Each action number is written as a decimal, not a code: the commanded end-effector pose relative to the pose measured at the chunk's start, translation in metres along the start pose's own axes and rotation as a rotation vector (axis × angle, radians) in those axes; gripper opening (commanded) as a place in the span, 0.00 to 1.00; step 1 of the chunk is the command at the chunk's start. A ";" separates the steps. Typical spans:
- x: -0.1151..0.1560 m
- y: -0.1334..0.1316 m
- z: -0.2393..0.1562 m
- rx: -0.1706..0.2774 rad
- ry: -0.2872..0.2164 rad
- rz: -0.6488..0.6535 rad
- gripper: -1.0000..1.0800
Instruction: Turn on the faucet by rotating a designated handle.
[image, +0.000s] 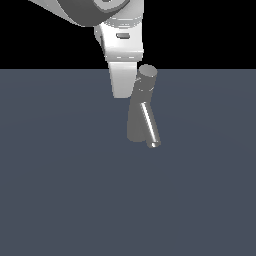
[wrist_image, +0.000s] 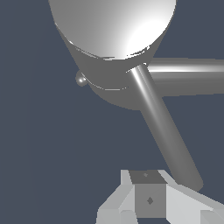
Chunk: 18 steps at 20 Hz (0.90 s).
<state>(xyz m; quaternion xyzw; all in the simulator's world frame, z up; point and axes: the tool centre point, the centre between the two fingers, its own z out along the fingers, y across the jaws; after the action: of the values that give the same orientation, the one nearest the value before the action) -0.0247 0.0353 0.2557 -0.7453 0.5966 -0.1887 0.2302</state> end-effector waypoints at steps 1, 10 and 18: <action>0.007 0.006 0.000 -0.005 0.005 0.009 0.00; 0.015 0.016 0.000 -0.006 0.006 0.012 0.00; 0.021 0.024 0.000 -0.007 0.007 0.013 0.00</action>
<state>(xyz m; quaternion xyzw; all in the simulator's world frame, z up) -0.0369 0.0238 0.2462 -0.7482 0.5931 -0.1871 0.2312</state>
